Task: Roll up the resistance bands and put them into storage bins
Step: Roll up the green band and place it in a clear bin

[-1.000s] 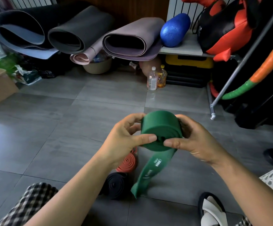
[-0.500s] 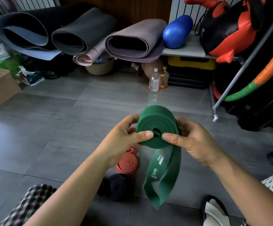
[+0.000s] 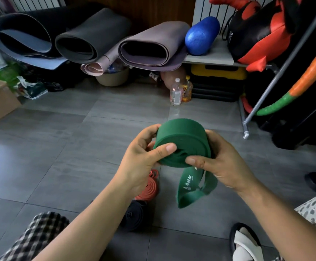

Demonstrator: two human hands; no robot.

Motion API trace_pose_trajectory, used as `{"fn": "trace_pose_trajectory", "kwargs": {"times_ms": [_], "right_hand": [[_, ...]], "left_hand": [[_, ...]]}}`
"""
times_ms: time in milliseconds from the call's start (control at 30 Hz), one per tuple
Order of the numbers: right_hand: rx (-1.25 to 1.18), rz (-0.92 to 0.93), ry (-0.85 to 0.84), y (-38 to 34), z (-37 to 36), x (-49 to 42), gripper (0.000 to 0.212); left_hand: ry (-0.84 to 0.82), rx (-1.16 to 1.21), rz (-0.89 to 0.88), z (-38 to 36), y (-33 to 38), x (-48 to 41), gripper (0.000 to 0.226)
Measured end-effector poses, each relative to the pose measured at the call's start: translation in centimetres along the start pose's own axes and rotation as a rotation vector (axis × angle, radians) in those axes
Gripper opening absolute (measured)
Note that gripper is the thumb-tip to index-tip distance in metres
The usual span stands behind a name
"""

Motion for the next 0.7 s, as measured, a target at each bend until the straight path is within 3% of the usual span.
{"fn": "trace_pose_trajectory", "kwargs": {"times_ms": [100, 233, 333, 467, 600, 700], "right_hand": [[0.007, -0.042, 0.002, 0.3, 0.5, -0.2, 0.053], [0.187, -0.097, -0.071, 1.0, -0.4, -0.2, 0.057], [0.15, -0.103, -0.097, 1.5, -2.0, -0.3, 0.056], [-0.109, -0.159, -0.112, 2.5, -2.4, -0.2, 0.063], [0.073, -0.375, -0.237, 6.7, -1.2, 1.5, 0.076], [0.247, -0.494, -0.34, 10.1, -0.7, 3.2, 0.046]], "left_hand": [[-0.053, -0.032, 0.059, -0.4, -0.6, 0.0, 0.039], [-0.191, -0.542, -0.132, -0.5, 1.0, -0.1, 0.063], [-0.032, -0.686, -0.269, -0.4, 2.2, 0.2, 0.047], [0.143, -0.508, -0.239, 0.8, 2.5, 0.4, 0.028], [0.226, -0.125, -0.137, 2.9, 2.9, 0.3, 0.028], [0.322, -0.016, -0.134, 5.1, 3.7, 0.5, 0.03]]}}
Point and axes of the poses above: each hand's wrist, its own x-axis away from the middle knuckle, its own z-axis out of the back of the hand, y = z × x, the point moved 9 cm from there along -x, towards the middle knuckle, and after that the axes turned 15 degrees about -x, right-handed, at the moved point
